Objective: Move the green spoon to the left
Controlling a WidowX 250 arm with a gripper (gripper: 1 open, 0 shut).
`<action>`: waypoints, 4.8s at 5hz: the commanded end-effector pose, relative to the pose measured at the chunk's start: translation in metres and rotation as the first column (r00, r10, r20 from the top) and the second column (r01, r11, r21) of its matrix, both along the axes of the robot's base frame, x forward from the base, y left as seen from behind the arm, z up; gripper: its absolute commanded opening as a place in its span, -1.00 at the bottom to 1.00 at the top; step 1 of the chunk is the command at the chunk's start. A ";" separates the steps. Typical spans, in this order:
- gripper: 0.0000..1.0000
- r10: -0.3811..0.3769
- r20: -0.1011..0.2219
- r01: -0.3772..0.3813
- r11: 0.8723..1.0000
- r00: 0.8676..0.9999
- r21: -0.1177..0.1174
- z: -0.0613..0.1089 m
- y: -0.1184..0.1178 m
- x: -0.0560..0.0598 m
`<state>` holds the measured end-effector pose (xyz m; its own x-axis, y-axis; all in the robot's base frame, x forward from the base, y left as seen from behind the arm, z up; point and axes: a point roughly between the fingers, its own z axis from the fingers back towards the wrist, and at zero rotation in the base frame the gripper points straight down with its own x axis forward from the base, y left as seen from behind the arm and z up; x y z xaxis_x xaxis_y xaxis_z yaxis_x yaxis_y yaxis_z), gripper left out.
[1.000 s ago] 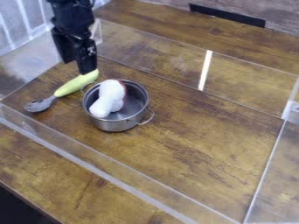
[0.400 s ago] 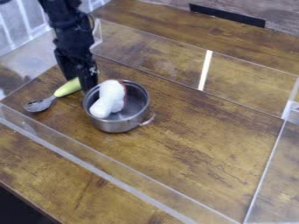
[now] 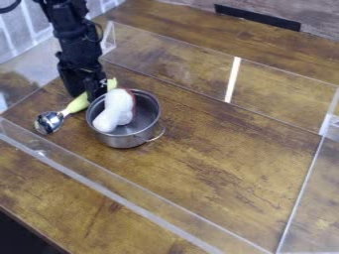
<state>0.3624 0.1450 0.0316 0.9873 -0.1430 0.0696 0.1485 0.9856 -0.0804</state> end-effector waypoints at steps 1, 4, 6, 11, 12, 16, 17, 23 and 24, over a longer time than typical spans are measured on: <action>-1.00 0.042 0.052 -0.043 0.999 0.998 0.021 0.017 0.009 0.006; -1.00 0.120 0.018 -0.119 0.993 0.993 -0.017 0.008 0.017 0.015; -1.00 0.064 -0.071 -0.065 0.998 0.995 -0.015 0.006 -0.006 0.008; -1.00 0.015 -0.192 -0.021 0.999 0.981 -0.030 0.012 -0.026 0.013; -1.00 -0.033 -0.207 0.026 0.999 0.978 -0.035 0.010 -0.023 0.016; -1.00 -0.013 -0.243 -0.011 0.995 0.970 -0.101 0.008 0.008 0.012; -1.00 0.004 -0.253 -0.035 0.993 0.968 -0.117 0.009 0.011 0.013; -1.00 0.051 -0.321 -0.113 0.978 0.946 -0.176 0.036 0.016 0.003; -1.00 0.018 -0.332 -0.083 0.980 0.943 -0.182 0.041 0.015 0.004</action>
